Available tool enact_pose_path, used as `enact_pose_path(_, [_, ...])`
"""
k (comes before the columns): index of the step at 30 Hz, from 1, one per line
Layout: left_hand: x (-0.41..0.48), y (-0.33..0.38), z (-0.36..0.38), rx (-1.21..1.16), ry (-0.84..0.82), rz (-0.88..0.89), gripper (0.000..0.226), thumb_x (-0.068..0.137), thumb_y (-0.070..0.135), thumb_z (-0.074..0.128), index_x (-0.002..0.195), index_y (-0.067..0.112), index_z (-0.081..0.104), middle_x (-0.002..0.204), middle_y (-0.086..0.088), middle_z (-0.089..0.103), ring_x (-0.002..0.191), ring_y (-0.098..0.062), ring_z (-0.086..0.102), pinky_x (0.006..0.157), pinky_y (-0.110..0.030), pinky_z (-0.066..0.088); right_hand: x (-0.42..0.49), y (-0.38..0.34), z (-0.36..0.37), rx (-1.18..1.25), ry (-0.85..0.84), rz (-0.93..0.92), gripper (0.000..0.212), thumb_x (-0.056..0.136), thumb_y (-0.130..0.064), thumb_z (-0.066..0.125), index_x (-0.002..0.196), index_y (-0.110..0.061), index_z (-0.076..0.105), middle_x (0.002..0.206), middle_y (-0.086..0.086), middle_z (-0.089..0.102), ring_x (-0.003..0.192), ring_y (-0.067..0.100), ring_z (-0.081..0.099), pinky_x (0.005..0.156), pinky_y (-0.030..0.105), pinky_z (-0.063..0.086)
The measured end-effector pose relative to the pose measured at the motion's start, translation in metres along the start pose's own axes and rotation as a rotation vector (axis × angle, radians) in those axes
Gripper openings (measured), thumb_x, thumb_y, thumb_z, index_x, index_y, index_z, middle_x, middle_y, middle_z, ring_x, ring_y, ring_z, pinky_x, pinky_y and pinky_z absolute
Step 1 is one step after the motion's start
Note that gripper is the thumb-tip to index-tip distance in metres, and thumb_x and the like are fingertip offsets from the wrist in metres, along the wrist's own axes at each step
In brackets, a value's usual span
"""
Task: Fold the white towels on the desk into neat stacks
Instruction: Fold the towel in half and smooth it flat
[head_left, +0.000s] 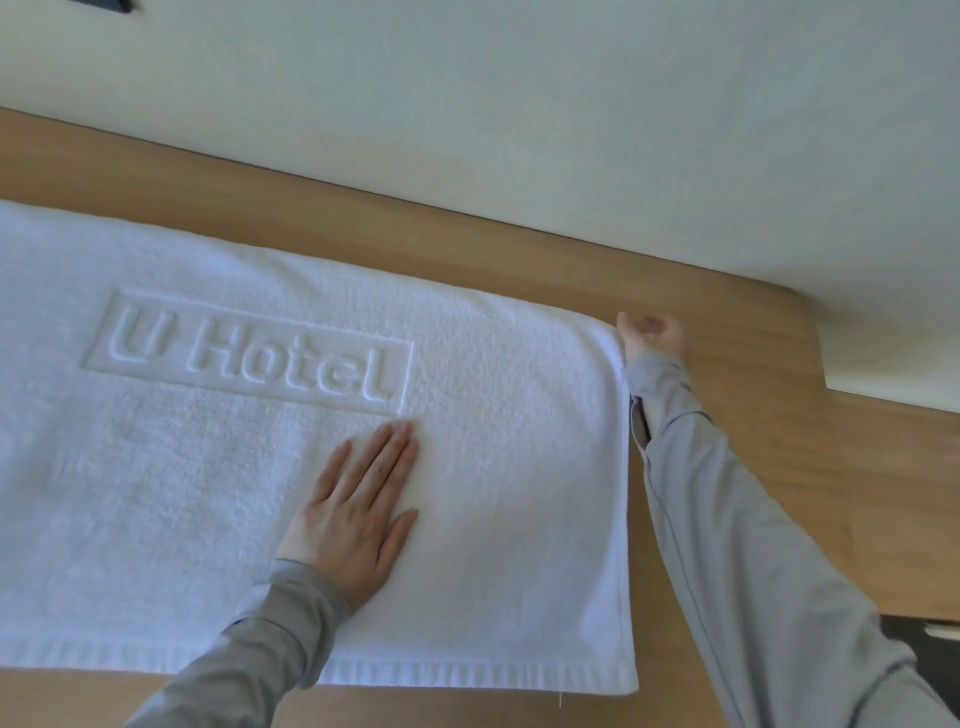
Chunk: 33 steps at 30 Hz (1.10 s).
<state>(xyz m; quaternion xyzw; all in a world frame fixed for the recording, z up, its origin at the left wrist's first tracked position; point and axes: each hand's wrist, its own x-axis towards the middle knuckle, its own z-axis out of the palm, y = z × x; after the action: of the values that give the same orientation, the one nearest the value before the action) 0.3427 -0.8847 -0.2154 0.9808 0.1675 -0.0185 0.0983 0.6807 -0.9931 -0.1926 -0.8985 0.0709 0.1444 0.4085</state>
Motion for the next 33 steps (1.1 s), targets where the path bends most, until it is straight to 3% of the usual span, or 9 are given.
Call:
enact_pose_path(4, [0.000, 0.000, 0.000, -0.002, 0.000, 0.000, 0.060, 0.097, 0.041, 0.017, 0.146, 0.009, 0.026, 0.155, -0.005, 0.023, 0.143, -0.018, 0.019, 0.114, -0.042, 0.018, 0.012, -0.010, 0.006, 0.018, -0.093, 0.030, 0.007, 0.081, -0.008, 0.069, 0.082, -0.015, 0.066, 0.096, 0.004, 0.068, 0.089, 0.019, 0.063, 0.088, 0.027, 0.051])
enact_pose_path(8, [-0.001, -0.001, 0.002, -0.005, 0.009, 0.016, 0.059, 0.095, 0.039, 0.022, 0.147, 0.009, 0.025, 0.155, -0.005, 0.022, 0.143, -0.018, 0.018, 0.115, -0.042, 0.018, 0.024, -0.006, 0.003, -0.066, 0.008, -0.008, 0.029, 0.081, -0.003, 0.064, 0.057, -0.019, 0.059, 0.073, -0.002, 0.062, 0.087, 0.022, 0.062, 0.087, 0.029, 0.051])
enact_pose_path(10, [-0.001, -0.001, 0.001, -0.003, 0.010, 0.016, 0.060, 0.095, 0.039, 0.023, 0.147, 0.010, 0.025, 0.155, -0.005, 0.022, 0.143, -0.017, 0.017, 0.115, -0.042, 0.018, 0.019, -0.004, 0.002, -0.242, 0.040, -0.121, 0.010, 0.084, -0.010, 0.062, 0.076, -0.012, 0.067, 0.090, 0.006, 0.067, 0.096, 0.026, 0.062, 0.083, 0.027, 0.047])
enact_pose_path(14, [-0.001, 0.001, 0.000, 0.005, -0.001, 0.011, 0.060, 0.095, 0.040, 0.021, 0.147, 0.010, 0.025, 0.156, -0.004, 0.021, 0.144, -0.017, 0.016, 0.116, -0.041, 0.016, -0.032, -0.005, 0.015, -0.520, 0.241, -0.517, 0.030, 0.091, -0.023, 0.051, 0.117, -0.010, 0.059, 0.118, 0.015, 0.056, 0.111, 0.031, 0.049, 0.092, 0.038, 0.034])
enact_pose_path(19, [0.000, 0.001, -0.001, 0.001, -0.010, 0.011, 0.060, 0.095, 0.041, 0.021, 0.146, 0.010, 0.027, 0.155, -0.004, 0.024, 0.143, -0.018, 0.021, 0.116, -0.042, 0.016, -0.162, 0.032, 0.059, -0.605, -0.232, -1.126, 0.048, 0.091, -0.027, 0.036, 0.134, -0.008, 0.048, 0.142, 0.010, 0.047, 0.133, 0.025, 0.041, 0.109, 0.044, 0.030])
enact_pose_path(21, [0.000, 0.001, 0.000, 0.001, -0.008, 0.016, 0.060, 0.095, 0.040, 0.021, 0.146, 0.010, 0.027, 0.154, -0.004, 0.024, 0.142, -0.019, 0.022, 0.115, -0.042, 0.017, -0.167, 0.063, 0.037, -0.749, -0.310, -1.072, 0.053, 0.094, -0.031, 0.029, 0.143, -0.010, 0.036, 0.152, 0.005, 0.029, 0.141, 0.022, 0.026, 0.115, 0.047, 0.019])
enact_pose_path(26, [0.001, 0.001, 0.003, 0.001, -0.010, 0.018, 0.061, 0.095, 0.041, 0.020, 0.147, 0.010, 0.024, 0.156, -0.004, 0.022, 0.143, -0.019, 0.020, 0.116, -0.042, 0.017, -0.136, 0.113, -0.039, -0.692, -0.087, -0.594, 0.078, 0.090, -0.058, -0.003, 0.144, -0.005, 0.014, 0.152, 0.008, 0.002, 0.145, 0.029, 0.005, 0.118, 0.045, 0.000])
enact_pose_path(31, [0.001, 0.000, 0.004, 0.000, -0.011, 0.021, 0.062, 0.094, 0.041, 0.022, 0.147, 0.010, 0.023, 0.156, -0.004, 0.021, 0.143, -0.018, 0.017, 0.116, -0.042, 0.015, -0.215, 0.131, -0.013, -0.798, -0.280, -0.975, 0.061, 0.098, -0.041, 0.019, 0.145, -0.003, 0.021, 0.154, 0.012, 0.021, 0.143, 0.025, 0.018, 0.115, 0.047, 0.014])
enact_pose_path(33, [0.001, 0.000, 0.004, -0.015, -0.011, 0.020, 0.062, 0.094, 0.041, 0.023, 0.147, 0.010, 0.023, 0.155, -0.004, 0.021, 0.143, -0.017, 0.018, 0.116, -0.043, 0.016, -0.222, 0.146, -0.022, -0.889, -0.332, -0.972, 0.061, 0.095, -0.040, 0.029, 0.145, -0.005, 0.025, 0.154, 0.008, 0.022, 0.142, 0.021, 0.021, 0.111, 0.046, 0.021])
